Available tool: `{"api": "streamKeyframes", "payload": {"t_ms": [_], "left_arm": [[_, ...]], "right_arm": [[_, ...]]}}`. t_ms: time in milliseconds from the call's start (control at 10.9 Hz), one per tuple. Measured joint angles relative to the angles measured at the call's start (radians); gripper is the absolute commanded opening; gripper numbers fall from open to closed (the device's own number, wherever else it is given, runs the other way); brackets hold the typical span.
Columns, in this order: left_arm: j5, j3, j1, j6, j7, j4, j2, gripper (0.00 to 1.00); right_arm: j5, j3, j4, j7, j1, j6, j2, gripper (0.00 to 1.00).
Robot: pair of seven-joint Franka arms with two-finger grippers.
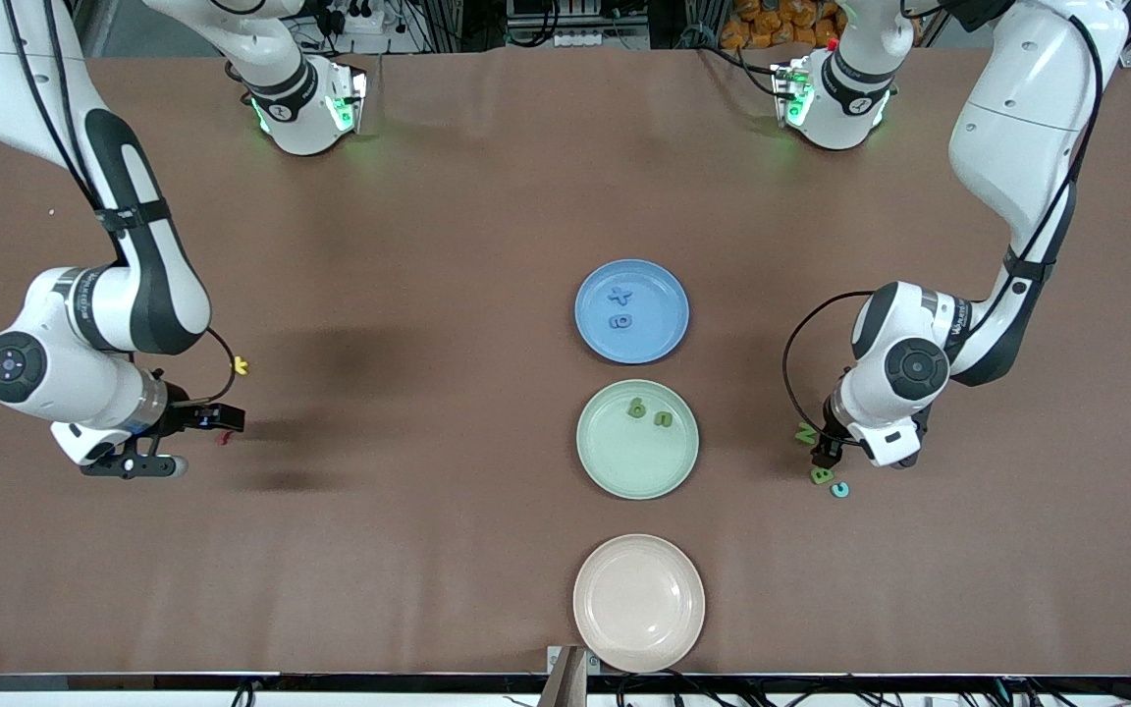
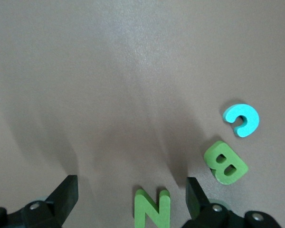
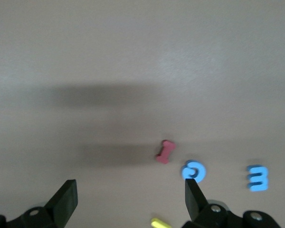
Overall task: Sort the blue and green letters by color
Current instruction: 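Withdraw both grippers and move the right gripper toward the blue m, then grasp the blue m with the right gripper while the left gripper grasps green N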
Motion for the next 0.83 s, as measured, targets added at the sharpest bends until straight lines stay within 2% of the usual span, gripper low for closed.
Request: {"api": "streamKeyframes", "payload": {"t_ms": [460,828], "left_arm": [[0.0,-0.006,-0.006,0.0,-0.022,0.001,0.008,1.0],[0.0,-0.011,-0.026,0.018,-0.056,0.001,0.018,1.0]], "right_arm": [[-0.011,-0.026,-0.112,-0.151,-0.05,0.166,-0.014,1.0],[-0.012,-0.055,-0.137,-0.42,-0.177,0.217,-0.026,1.0]]}}
